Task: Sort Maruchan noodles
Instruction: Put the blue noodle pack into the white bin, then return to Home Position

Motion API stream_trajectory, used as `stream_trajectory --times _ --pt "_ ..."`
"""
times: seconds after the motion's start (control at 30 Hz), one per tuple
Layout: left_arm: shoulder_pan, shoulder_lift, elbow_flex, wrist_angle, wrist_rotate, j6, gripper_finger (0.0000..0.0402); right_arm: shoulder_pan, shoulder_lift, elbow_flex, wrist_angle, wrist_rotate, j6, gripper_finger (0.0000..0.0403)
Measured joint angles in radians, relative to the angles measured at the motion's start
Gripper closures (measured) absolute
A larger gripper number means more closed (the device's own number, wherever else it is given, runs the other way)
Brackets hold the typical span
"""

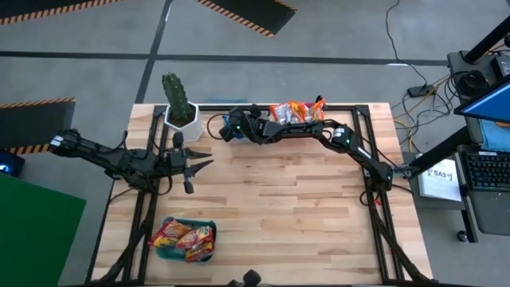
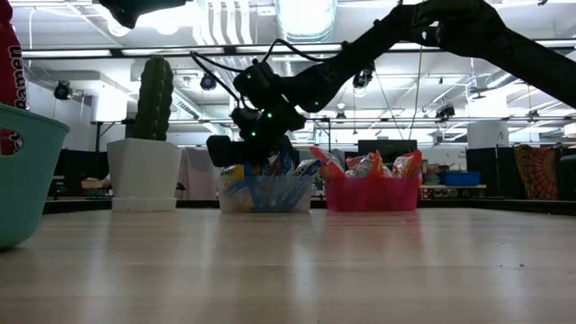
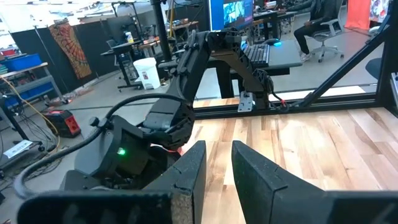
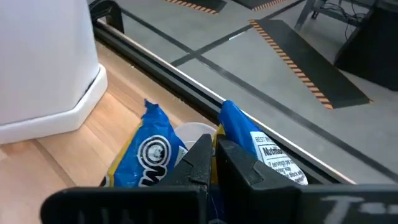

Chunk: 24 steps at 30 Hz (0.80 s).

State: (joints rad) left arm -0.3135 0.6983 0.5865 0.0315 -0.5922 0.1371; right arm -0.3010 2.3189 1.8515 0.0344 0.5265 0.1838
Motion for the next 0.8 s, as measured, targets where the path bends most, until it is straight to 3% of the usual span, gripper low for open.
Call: stream_trajectory --times 0.27,0.53,0.8 --pt "0.0 0.0 0.0 -0.003 0.0 0.0 0.0341 0.012 -0.003 0.07 -0.014 -0.007 -0.018 0.039" --pt "0.0 0.001 0.0 -0.004 0.0 0.0 0.0341 0.007 -0.008 -0.044 0.062 0.0 0.071 0.039" --pt "0.0 0.001 0.0 -0.004 0.0 -0.004 0.0341 0.011 -0.122 -0.062 0.059 -0.003 -0.023 0.039"
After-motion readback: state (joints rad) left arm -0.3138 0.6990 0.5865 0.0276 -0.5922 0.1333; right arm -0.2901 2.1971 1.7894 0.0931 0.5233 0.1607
